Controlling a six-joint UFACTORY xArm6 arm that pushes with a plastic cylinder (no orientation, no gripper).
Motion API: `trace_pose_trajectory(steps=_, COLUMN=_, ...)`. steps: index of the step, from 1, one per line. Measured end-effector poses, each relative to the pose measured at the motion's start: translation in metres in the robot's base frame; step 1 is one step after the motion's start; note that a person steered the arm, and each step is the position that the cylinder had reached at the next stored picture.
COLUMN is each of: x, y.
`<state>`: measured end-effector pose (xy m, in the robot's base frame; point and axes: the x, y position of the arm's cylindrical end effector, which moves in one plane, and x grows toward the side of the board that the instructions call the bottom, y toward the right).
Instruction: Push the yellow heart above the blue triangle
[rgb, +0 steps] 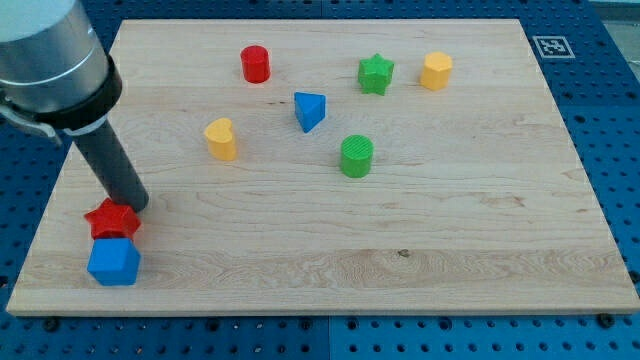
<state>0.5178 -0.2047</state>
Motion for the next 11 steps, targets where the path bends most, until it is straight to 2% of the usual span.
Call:
trace_pose_trajectory(steps=1, x=-0.004, y=0.0)
trace_pose_trajectory(steps=2, x=-0.051, y=0.005)
trace_pose_trajectory(steps=3, x=-0.07, y=0.007)
trace_pose_trajectory(steps=4, x=-0.07, y=0.007)
trace_pose_trajectory(steps=8, x=-0.074, y=0.109)
trace_pose_trajectory(steps=9, x=-0.085, y=0.118)
trace_pose_trajectory(steps=11, x=-0.146, y=0.121)
